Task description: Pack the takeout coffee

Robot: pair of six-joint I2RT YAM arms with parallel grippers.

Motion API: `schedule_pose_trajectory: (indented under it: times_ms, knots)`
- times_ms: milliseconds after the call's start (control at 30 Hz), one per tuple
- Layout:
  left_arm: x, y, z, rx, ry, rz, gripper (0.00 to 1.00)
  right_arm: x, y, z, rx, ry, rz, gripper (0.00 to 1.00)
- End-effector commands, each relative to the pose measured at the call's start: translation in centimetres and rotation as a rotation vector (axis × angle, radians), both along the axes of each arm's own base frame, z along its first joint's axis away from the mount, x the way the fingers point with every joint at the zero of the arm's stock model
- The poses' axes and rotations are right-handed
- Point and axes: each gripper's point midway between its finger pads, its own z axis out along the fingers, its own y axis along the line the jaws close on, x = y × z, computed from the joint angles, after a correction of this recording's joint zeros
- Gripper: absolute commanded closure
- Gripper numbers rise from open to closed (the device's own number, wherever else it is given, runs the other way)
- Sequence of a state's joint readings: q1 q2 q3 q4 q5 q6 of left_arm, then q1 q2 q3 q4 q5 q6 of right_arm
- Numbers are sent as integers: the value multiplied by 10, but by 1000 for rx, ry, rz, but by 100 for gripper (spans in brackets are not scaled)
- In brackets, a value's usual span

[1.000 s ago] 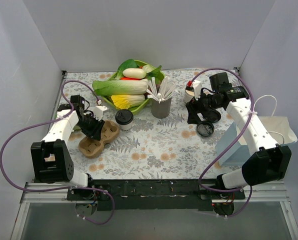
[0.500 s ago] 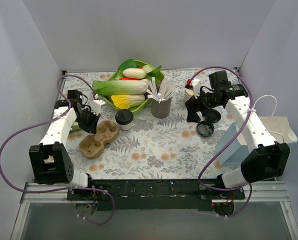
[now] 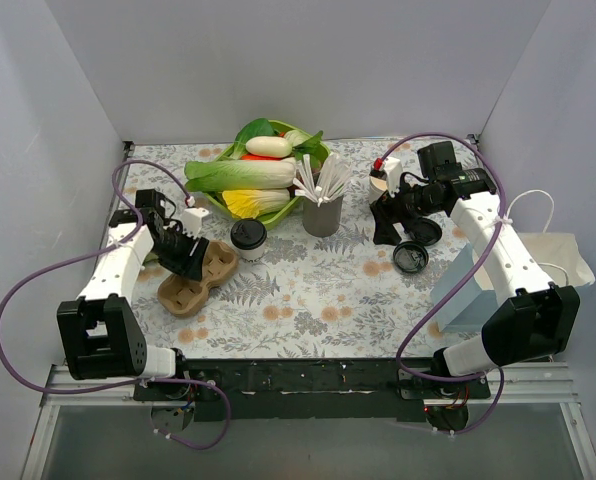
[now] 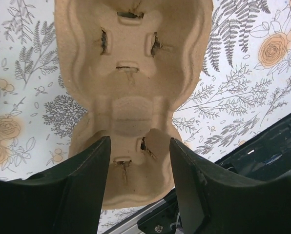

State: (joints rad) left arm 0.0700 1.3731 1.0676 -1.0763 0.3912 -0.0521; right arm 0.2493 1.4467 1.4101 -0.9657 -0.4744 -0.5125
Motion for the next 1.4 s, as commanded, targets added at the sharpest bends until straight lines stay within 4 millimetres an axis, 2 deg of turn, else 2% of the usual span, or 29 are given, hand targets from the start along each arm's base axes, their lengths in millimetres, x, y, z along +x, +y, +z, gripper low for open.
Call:
schedule_pose_trajectory:
  times_ms: [0,67,333,533,700,1167,1267,1300,1367]
  knots:
    - [1,-4,-1,-10,-48,-9,48,4,3,18,24,-64,11,14]
    - [0,-1,-9,13,-52,-16,48,2,3,18,23,-66,9,14]
    - [9,0,-15,26,-92,-28,49,-1,0,15,13,-66,5,13]
    - [13,-5,-14,2,-93,-38,56,0,0,14,11,-61,4,14]
    - [8,-9,-20,-10,-67,-48,61,3,1,12,9,-56,7,13]
    - [-2,-7,-29,31,-58,-85,59,5,1,9,5,-48,10,13]
    - [-1,-5,-28,41,-64,-81,64,6,1,9,5,-48,9,13]
    - [-1,-4,-28,46,-65,-78,73,5,1,9,4,-47,10,13]
    - [0,-3,-22,50,-69,-73,81,6,1,10,3,-53,7,13]
